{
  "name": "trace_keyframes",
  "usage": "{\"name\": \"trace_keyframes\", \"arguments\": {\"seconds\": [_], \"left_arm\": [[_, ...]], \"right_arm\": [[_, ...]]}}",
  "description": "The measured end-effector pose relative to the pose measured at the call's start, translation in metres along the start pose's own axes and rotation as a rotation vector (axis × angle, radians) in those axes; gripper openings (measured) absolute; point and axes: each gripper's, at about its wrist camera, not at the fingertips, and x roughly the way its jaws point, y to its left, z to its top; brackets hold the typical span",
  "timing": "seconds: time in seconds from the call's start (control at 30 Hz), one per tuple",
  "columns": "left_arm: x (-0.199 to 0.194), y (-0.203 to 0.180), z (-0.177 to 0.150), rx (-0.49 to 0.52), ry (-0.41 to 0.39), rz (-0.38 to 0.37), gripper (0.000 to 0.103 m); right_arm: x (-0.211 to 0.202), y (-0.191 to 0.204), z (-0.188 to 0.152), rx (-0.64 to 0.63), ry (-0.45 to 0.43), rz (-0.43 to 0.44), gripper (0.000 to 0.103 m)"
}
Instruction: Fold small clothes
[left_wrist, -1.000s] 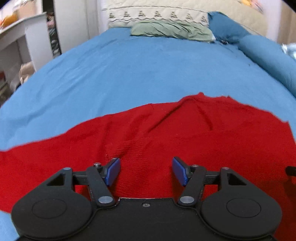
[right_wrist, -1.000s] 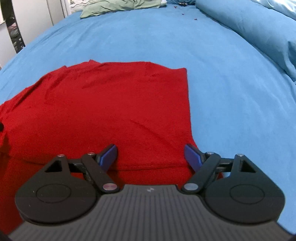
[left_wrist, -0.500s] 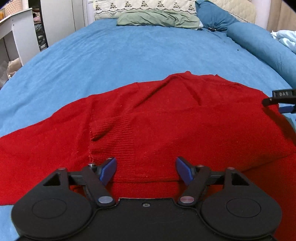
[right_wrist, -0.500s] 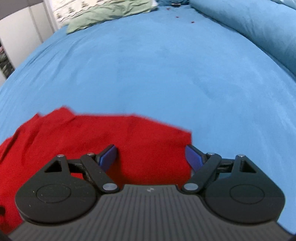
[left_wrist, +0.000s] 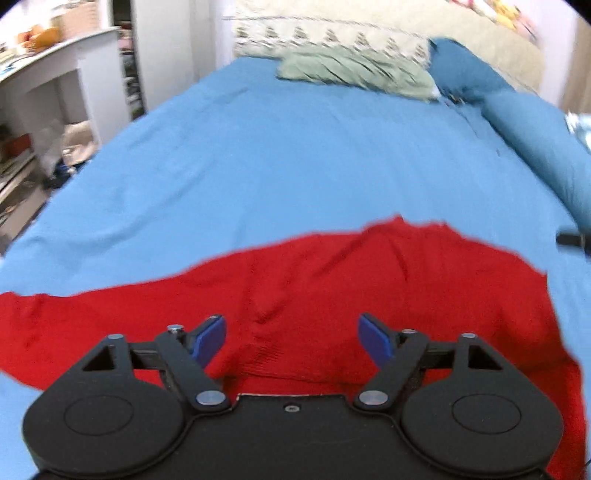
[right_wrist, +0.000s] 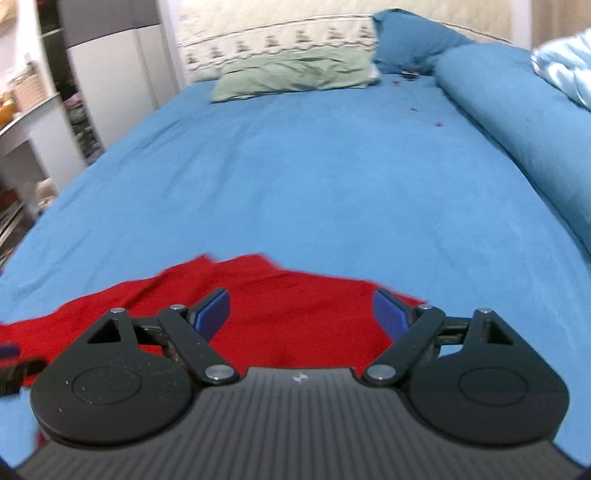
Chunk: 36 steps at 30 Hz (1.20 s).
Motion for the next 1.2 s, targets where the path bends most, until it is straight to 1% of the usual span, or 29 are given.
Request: {"name": "trace_keyframes", "arguments": {"seconds": [0.07,0.1,0.2,0.3,0.37,0.4,0.5,0.6,0.63,0.7,0.73,0.77,0.8,0.87,0.97,1.03,1.07,1.1,1.13,1.17,1.2], "left_arm": [[-0.02,0.017,0.009,-0.035,-0.018,0.013,0.1],[-0.026,0.026,0.012,-0.045,-0.026,0.021,0.102],[-0.039,0.064,0.011,-0.097,-0.042,0.025,0.103],[-0.035,0.109,0.003,-0.177,-0.006,0.037,0.103],[-0.033,0.145,-0.007,-0.232,-0.01,0.059,0.103],[-0.03,0.166,-0.013,-0.261,-0.012,0.082,0.103],[-0.021,0.217,-0.024,-0.334,-0.012,0.136,0.103],[-0.008,0.265,-0.043,-0.399,-0.045,0.152,0.102],[-0.003,0.276,-0.048,-0.412,-0.045,0.162,0.099],[0.009,0.298,-0.056,-0.443,-0.021,0.172,0.089],[0.014,0.307,-0.059,-0.457,-0.009,0.171,0.086],[0.019,0.314,-0.063,-0.466,0.003,0.17,0.079],[0.024,0.318,-0.066,-0.473,0.016,0.173,0.073],[0.033,0.326,-0.071,-0.487,0.031,0.182,0.067],[0.035,0.331,-0.07,-0.486,0.008,0.194,0.061],[0.04,0.33,-0.066,-0.469,0.002,0.215,0.052],[0.042,0.331,-0.064,-0.465,-0.002,0.221,0.042],[0.043,0.33,-0.063,-0.462,-0.006,0.231,0.031],[0.044,0.33,-0.062,-0.461,-0.009,0.237,0.022],[0.045,0.33,-0.059,-0.462,-0.011,0.239,0.009],[0.048,0.33,-0.056,-0.464,-0.013,0.235,0.008]], "right_arm": [[-0.021,0.022,-0.001,-0.001,0.007,0.039,0.103],[-0.03,0.033,-0.004,0.003,0.016,0.054,0.103],[-0.046,0.068,-0.011,0.022,0.028,0.095,0.103],[-0.054,0.109,-0.026,0.049,0.057,0.103,0.103],[-0.054,0.131,-0.041,0.068,0.074,0.09,0.103],[-0.048,0.148,-0.041,0.072,0.082,0.081,0.103],[-0.035,0.179,-0.058,0.094,0.117,0.051,0.103],[-0.024,0.2,-0.074,0.129,0.139,0.039,0.103],[-0.02,0.207,-0.078,0.131,0.144,0.033,0.103],[-0.009,0.213,-0.082,0.121,0.15,0.018,0.103],[-0.006,0.218,-0.085,0.116,0.154,0.01,0.103],[-0.003,0.223,-0.088,0.113,0.155,0.005,0.103],[-0.001,0.227,-0.091,0.112,0.155,0.001,0.103],[0.003,0.234,-0.097,0.108,0.157,-0.005,0.103],[0.007,0.241,-0.103,0.108,0.163,-0.007,0.103],[0.008,0.242,-0.105,0.107,0.159,-0.011,0.103],[0.009,0.242,-0.105,0.106,0.157,-0.015,0.103],[0.01,0.241,-0.105,0.108,0.154,-0.017,0.103],[0.011,0.241,-0.106,0.113,0.153,-0.019,0.103],[0.013,0.239,-0.106,0.121,0.15,-0.019,0.103],[0.013,0.237,-0.106,0.129,0.148,-0.02,0.103]]}}
